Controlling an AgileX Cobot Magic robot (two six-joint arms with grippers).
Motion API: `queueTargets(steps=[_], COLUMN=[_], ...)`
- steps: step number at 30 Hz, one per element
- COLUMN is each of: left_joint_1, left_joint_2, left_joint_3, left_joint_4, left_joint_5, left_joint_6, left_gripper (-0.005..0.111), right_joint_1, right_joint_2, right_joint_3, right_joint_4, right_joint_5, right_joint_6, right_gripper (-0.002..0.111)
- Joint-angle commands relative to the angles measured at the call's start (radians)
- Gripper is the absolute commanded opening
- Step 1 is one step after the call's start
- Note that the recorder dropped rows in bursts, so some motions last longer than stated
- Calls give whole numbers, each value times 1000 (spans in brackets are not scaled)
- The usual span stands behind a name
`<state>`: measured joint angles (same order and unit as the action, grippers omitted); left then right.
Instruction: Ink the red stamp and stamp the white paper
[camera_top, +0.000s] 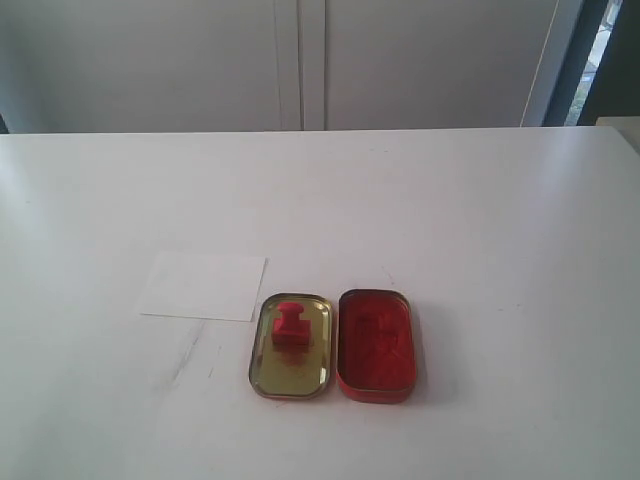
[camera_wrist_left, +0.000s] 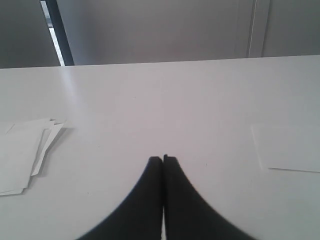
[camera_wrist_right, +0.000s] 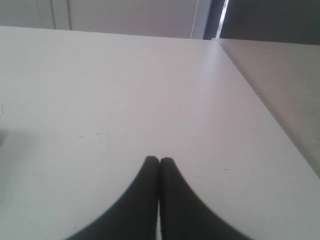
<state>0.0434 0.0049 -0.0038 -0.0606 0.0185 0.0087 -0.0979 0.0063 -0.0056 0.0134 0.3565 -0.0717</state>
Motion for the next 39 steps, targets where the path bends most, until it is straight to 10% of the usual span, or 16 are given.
queueTargets(steps=[1, 14, 39], left_joint_1=[4, 4, 4], left_joint_2=[-5, -5, 573], left_joint_3=[4, -2, -645], left_joint_4=[-5, -5, 21], left_joint_5=[-24, -19, 525], left_joint_6=[-9, -9, 75], left_gripper=[0, 0, 0], right_joint_1=[-3, -3, -3], right_joint_2=[-6, -6, -6], right_joint_3=[6, 6, 6], right_joint_4=[-8, -8, -8], right_joint_5=[-14, -14, -14], right_joint_6=[0, 0, 0], right_gripper=[0, 0, 0])
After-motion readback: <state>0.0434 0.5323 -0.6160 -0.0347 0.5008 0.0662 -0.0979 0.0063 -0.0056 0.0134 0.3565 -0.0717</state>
